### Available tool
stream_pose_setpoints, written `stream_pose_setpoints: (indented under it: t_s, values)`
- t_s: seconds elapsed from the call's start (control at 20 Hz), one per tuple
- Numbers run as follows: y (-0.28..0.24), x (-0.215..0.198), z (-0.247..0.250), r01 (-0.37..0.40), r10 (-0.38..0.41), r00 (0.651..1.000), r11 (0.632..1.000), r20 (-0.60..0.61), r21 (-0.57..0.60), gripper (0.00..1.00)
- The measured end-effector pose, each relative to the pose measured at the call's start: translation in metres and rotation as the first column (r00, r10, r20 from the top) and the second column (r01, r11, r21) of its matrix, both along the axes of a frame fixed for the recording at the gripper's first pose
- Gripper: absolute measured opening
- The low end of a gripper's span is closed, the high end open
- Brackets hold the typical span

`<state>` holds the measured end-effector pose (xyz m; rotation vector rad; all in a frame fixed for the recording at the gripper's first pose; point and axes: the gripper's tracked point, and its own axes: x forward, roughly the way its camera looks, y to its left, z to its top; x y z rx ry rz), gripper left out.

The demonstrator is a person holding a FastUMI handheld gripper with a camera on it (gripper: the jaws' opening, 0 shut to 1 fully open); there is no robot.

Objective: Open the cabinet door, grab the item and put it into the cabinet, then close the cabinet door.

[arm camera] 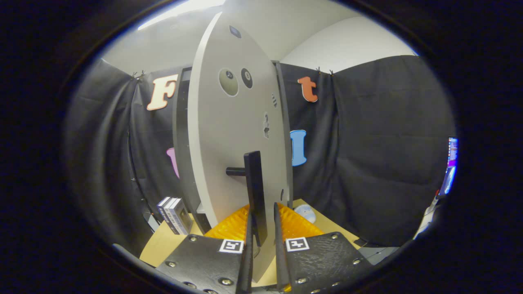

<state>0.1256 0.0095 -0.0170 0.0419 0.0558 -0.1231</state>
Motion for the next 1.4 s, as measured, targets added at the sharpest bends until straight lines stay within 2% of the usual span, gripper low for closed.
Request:
stream_pose_setpoints:
  t_s: [0.3, 0.45, 0.65, 1.4]
  values:
    - [-0.018, -0.001, 0.002, 0.019, -0.019, 1.0, 1.0, 0.002, -0.019, 0.23]
    - [-0.03, -0.003, 0.001, -0.008, 0.008, 1.0, 1.0, 0.007, 0.026, 0.23]
    - [-0.058, -0.006, 0.001, 0.002, -0.004, 1.0, 0.999, 0.023, 0.052, 0.22]
    - [-0.133, 0.019, 0.006, -0.212, 0.21, 0.977, 0.972, 0.035, 0.098, 0.22]
